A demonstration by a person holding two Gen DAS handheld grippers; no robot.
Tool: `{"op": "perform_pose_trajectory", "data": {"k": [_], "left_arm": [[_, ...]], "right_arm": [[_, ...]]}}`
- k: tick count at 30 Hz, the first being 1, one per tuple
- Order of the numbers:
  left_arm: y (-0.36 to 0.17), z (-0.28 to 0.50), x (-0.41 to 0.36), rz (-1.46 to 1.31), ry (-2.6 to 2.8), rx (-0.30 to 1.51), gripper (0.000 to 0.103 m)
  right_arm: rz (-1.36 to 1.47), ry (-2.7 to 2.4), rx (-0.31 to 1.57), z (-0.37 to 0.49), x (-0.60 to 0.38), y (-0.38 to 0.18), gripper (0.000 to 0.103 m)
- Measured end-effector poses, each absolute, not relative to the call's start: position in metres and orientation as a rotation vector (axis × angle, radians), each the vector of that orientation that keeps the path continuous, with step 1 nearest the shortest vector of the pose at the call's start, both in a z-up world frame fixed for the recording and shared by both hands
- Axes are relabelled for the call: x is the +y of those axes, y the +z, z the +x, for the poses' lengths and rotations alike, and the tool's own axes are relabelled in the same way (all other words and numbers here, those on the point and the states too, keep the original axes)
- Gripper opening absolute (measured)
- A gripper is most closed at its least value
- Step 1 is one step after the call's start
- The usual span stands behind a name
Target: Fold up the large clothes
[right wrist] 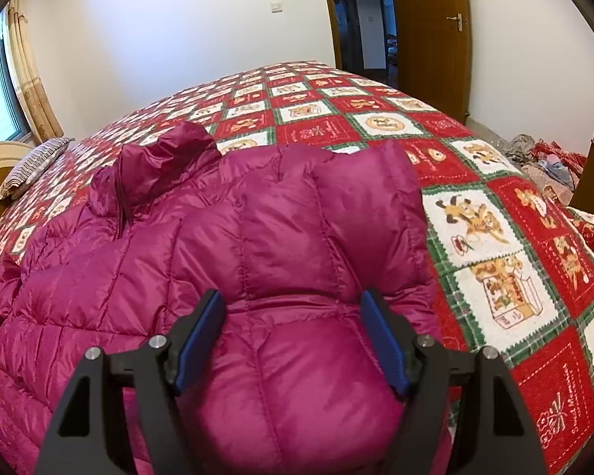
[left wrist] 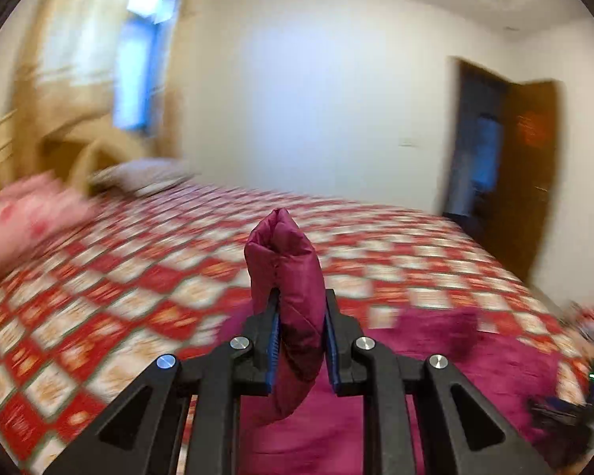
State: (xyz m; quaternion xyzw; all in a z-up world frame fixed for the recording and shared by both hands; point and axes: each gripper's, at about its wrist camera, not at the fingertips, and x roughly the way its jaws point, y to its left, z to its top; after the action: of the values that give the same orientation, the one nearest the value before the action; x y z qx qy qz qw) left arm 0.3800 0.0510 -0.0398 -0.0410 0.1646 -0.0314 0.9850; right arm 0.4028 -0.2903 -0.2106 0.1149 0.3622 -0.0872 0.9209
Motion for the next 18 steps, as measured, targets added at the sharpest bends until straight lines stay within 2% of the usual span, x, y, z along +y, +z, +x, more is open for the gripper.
{"op": "perform_pose_trajectory", "data": {"k": [6, 13, 15, 18], "left_arm": [[-0.049, 0.368, -0.071, 0.037, -0.335, 0.331, 0.019], [-0.114, 0.375, -0.154, 0.113, -0.485, 0.491, 0.019], [-0.135, 0.383, -0.16, 0.091, -0.514, 0.609, 0.024], [-0.151, 0.381, -0.156, 0.068, -0.529, 0.708, 0.038]], "right_arm": [[0.253, -0.17, 0.736, 0.402, -0.292, -0.211, 0.075], [0.291, -0.153, 0.722, 0.399, -0.297, -0.211, 0.075], [0.294, -0.151, 0.72, 0.399, -0.297, -0.21, 0.075], [0.305, -0.146, 0.716, 0.398, -0.299, -0.21, 0.075]]}}
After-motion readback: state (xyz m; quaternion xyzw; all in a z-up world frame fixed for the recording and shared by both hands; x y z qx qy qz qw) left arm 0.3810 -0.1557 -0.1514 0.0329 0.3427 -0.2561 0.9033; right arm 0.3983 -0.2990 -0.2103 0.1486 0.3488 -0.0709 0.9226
